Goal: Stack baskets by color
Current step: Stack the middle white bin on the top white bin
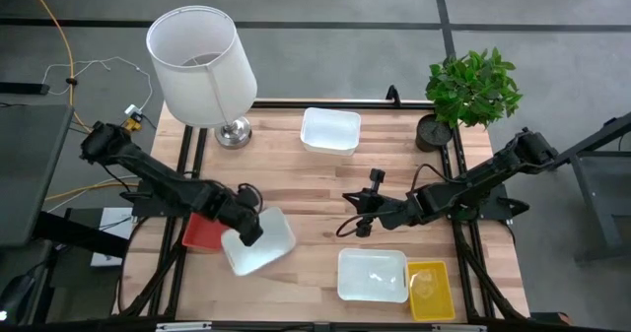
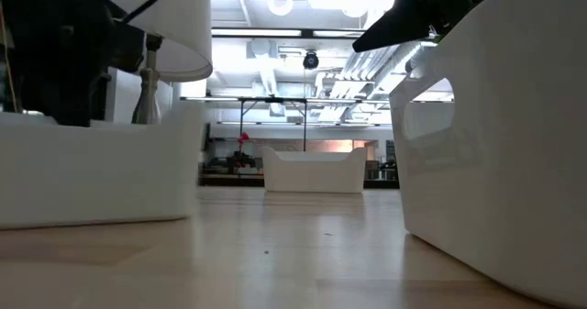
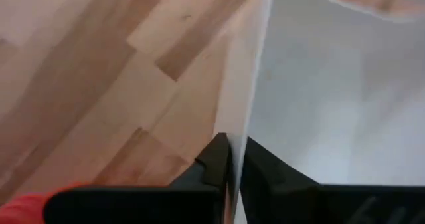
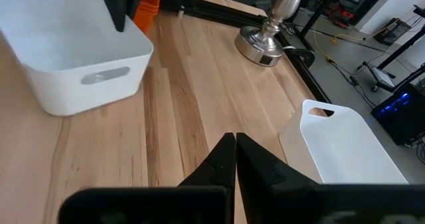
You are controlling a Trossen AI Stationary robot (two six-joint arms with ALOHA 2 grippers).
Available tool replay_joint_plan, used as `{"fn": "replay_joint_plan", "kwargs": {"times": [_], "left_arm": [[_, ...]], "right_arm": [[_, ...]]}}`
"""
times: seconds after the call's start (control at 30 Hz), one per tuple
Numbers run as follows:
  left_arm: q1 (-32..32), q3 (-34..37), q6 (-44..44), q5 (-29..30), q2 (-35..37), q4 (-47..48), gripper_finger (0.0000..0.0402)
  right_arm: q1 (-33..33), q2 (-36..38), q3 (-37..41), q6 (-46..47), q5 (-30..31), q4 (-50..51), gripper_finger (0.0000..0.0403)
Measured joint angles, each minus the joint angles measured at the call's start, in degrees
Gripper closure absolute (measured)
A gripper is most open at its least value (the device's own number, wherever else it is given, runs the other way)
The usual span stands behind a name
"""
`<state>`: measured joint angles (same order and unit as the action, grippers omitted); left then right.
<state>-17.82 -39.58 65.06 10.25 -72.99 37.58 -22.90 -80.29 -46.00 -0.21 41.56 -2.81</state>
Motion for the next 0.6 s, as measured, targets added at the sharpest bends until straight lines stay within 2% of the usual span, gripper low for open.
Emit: {"fn": "replay_joint_plan", "kwargs": {"times": [0.13, 0.27, 0.43, 0.6], "left_arm": [[0.67, -2.68, -3.92, -0.92, -0.04, 0.16, 0.0399], [1.32, -10.24, -11.13, 1.43, 0.1, 1.75, 0.04], [4.86, -22.46, -23.41, 9.94, 0.11, 7.9, 0.0401], [11.09, -31.41, -36.4, 16.97, 0.15, 11.56, 0.0401]], "right_arm": [[0.0, 0.0, 0.0, 0.0, 0.0, -0.01, 0.0402], [0.0, 0.0, 0.0, -0.12, 0.0, -0.02, 0.0402], [-0.3, 0.0, 0.0, -5.49, 0.04, -1.27, 0.0402], [-3.49, 2.89, 0.0, -13.43, 4.7, -2.24, 0.0402]]}}
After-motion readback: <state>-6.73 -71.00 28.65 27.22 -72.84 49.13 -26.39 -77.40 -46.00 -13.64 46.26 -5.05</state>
